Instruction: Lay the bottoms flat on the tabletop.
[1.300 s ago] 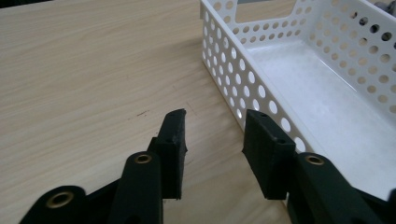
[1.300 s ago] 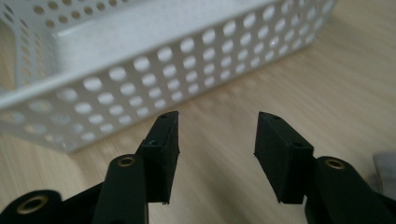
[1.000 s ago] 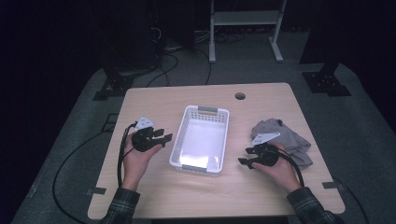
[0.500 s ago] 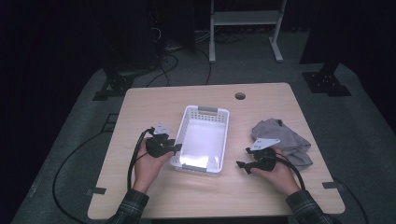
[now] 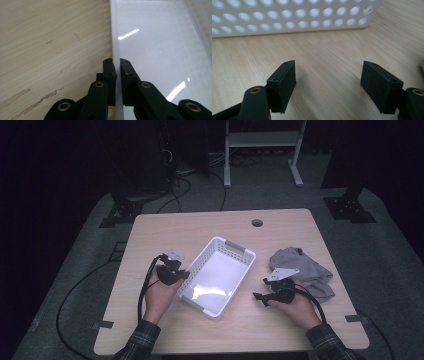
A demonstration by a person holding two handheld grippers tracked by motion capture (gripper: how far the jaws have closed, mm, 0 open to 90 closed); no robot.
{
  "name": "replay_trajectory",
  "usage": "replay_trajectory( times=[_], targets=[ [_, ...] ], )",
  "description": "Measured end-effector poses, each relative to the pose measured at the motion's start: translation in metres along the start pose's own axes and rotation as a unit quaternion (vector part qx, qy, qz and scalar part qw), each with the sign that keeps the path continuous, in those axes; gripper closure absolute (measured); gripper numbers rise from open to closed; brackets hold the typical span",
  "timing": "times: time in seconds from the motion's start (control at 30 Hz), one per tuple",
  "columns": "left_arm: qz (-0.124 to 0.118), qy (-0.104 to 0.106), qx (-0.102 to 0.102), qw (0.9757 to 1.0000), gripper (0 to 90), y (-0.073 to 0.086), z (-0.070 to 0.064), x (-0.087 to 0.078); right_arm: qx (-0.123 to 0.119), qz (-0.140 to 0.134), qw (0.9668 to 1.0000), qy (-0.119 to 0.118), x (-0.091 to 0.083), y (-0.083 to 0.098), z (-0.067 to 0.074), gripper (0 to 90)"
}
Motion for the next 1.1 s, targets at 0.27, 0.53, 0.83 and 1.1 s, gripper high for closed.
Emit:
replay_trajectory(
  times=[0.27, 0.53, 0.83, 1.1],
  targets=[
    [0.000, -0.009, -0.017, 0.9998, 85.0, 0.003, 0.019, -0.007, 0.000, 0.000, 1.0000, 0.000, 0.000, 0.000, 0.000, 26.9],
    [-0.008, -0.035, -0.045, 0.9984, 84.9, 0.014, 0.049, -0.021, 0.001, 0.000, 1.0000, 0.000, 0.000, 0.000, 0.000, 26.9],
    [-0.044, -0.058, -0.041, 0.9965, 65.7, 0.017, 0.057, -0.034, 0.000, 0.000, 1.0000, 0.000, 0.000, 0.000, 0.000, 26.8],
    [-0.070, -0.064, -0.019, 0.9953, 60.0, 0.011, 0.041, -0.046, -0.002, 0.000, 1.0000, -0.002, 0.000, 0.000, 0.000, 26.8]
  ],
)
Point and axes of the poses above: each handheld gripper's, and its own axes: x roughly forward along the jaws, y roughly out of its underside, z roughly to its left, the point moved 2 cm from there along x, roughly forward along the jaws, and after that the axes turned 7 degrees about y, right-handed, at the moved point
